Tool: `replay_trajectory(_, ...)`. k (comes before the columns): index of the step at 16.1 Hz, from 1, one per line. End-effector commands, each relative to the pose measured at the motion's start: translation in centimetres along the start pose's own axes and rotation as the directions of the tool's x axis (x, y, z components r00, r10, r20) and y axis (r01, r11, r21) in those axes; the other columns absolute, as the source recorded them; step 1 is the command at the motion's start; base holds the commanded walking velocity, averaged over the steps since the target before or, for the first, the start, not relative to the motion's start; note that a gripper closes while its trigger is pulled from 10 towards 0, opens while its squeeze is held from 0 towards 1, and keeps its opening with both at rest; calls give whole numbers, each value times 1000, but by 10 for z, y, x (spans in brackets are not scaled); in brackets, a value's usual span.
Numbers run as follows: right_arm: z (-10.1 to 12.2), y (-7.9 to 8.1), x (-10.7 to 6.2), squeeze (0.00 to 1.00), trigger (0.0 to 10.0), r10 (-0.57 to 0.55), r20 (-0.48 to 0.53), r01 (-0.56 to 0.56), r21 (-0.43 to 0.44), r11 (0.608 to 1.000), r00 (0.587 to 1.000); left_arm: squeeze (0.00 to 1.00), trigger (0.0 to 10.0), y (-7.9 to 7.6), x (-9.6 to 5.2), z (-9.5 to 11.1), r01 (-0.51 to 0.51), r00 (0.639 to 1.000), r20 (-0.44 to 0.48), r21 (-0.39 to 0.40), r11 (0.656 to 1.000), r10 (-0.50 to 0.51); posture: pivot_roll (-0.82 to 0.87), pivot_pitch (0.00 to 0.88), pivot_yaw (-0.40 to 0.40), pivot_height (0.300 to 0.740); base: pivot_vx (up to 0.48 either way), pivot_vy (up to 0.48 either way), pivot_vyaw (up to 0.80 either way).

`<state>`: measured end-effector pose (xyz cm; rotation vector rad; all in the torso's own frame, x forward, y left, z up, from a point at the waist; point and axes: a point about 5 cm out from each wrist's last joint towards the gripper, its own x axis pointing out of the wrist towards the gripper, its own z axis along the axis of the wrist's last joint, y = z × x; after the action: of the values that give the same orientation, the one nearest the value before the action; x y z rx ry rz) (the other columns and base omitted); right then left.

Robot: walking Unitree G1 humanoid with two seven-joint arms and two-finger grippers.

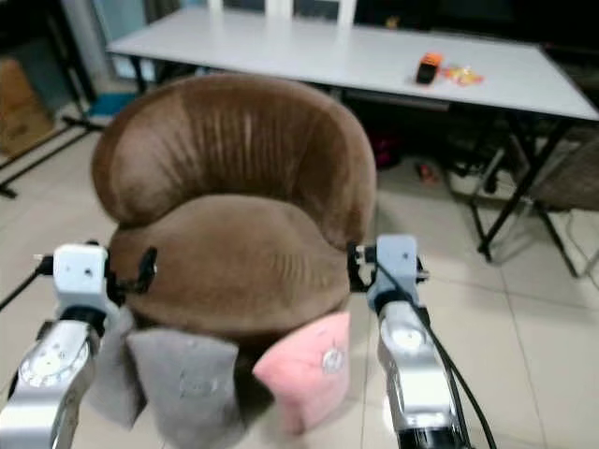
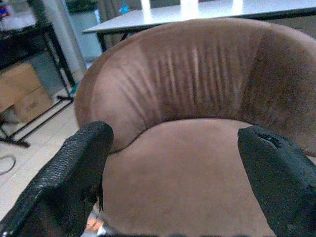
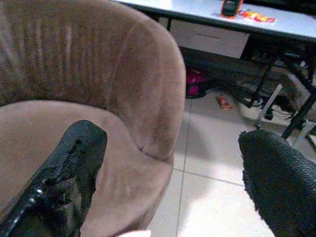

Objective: Move the pillow to the sofa from floor

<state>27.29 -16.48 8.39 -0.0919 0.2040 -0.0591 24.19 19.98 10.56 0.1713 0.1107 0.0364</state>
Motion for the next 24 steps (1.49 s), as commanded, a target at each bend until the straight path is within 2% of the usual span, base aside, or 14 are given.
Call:
replay_trajectory(1, 3, -9, 2, 1000, 10000, -24, 10, 24, -4, 1000, 1000, 1000, 10000, -6, 1, 3, 17, 1000, 15, -8, 1000, -17, -63, 0, -3, 740, 289, 0, 0)
replay_trajectory(4, 7, -7, 3, 1000, 10000, -1, 29, 1, -7, 1000, 1000, 1000, 10000, -6, 2, 4, 14, 1000, 19, -12, 1000, -14, -63, 0, -7, 740, 290, 0, 0)
replay_trajectory(7, 8, -4, 5, 1000, 10000, 3, 31, -3, -7, 1000, 1000, 1000, 10000, -5, 2, 4, 10, 1000, 22, -13, 1000, -9, -55, 0, -11, 740, 292, 0, 800)
replay_trajectory(10, 7, -6, 7, 1000, 10000, -20, 23, 20, 0, 1000, 1000, 1000, 10000, -3, 3, 1, -12, 1000, -8, 14, 1000, 12, -52, 0, -9, 740, 0, 0, 0)
replay_trajectory(11, 7, -5, 7, 1000, 10000, -18, 23, 18, 1, 1000, 1000, 965, 10000, -4, 3, 1, -6, 1000, -5, 27, 1000, 7, -53, 0, -7, 740, 0, 0, 0)
replay_trajectory(15, 8, 0, 7, 1000, 10000, 31, 38, -30, -7, 1000, 999, 988, 10000, -3, 4, 2, -9, 1000, 9, 21, 1000, 9, -54, 0, -6, 740, 0, 0, 319)
replay_trajectory(17, 8, 0, 7, 1000, 10000, 24, 36, -24, -7, 1000, 999, 988, 10000, -3, 4, 3, -11, 1000, 12, 24, 1000, 11, -51, 0, -5, 740, 0, -307, 800)
replay_trajectory(24, 6, 0, 6, 1000, 10000, 3, 28, -3, 15, 1000, 1000, 988, 10000, -1, 3, 3, -15, 1000, 17, 37, 999, 14, -52, 0, -1, 740, 0, -341, 0)
